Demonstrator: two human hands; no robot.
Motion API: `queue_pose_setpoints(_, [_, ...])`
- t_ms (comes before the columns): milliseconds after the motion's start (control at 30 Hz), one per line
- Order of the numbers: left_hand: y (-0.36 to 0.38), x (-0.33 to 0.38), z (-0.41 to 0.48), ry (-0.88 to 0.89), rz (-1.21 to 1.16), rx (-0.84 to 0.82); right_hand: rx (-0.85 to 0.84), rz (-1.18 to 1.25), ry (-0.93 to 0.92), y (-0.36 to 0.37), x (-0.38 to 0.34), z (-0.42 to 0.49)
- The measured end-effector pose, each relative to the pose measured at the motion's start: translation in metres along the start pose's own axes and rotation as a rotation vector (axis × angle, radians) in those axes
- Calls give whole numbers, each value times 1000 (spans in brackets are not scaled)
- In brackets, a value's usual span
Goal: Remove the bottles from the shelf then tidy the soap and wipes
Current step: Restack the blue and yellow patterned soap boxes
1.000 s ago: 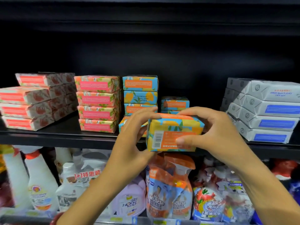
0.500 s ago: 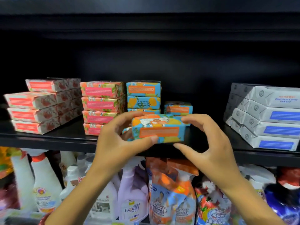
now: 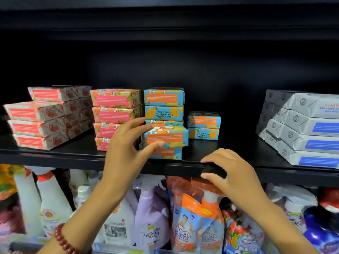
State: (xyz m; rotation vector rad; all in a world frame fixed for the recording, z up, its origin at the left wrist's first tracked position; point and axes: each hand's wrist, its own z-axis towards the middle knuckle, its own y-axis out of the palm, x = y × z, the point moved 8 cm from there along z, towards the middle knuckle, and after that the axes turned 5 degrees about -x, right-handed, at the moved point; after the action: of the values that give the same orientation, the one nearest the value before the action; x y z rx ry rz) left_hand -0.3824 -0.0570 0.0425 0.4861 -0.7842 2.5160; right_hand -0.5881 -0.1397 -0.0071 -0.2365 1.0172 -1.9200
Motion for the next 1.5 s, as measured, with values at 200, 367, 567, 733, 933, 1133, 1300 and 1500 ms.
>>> queue_pose_setpoints(200, [-1, 0, -1, 101, 55, 109, -5, -16, 2, 0, -1, 0])
queue_pose_setpoints(367, [1, 30, -16, 257, 148, 227, -64, 238, 56, -12, 5, 13])
queue_pose_setpoints(567, [65, 42, -34, 301, 100, -25, 111, 84, 121, -33, 38, 74])
queue_pose_setpoints(733, [84, 30, -37, 249, 71, -84, -136, -162, 186, -3, 58, 114])
queue_pose_setpoints(933, [85, 24, -30, 121, 0, -170, -94, -285, 154, 1, 55, 114])
queue_pose_setpoints(1133, [85, 22, -29, 83, -22, -201, -86, -259, 52, -13, 44, 98])
queue_pose_setpoints(1300, [78, 21, -29, 25, -92, -235, 151, -139, -173, -47, 18, 47])
queue_pose_setpoints(1500, [74, 27, -16, -338, -629, -341, 396, -175, -419, -69, -26, -13])
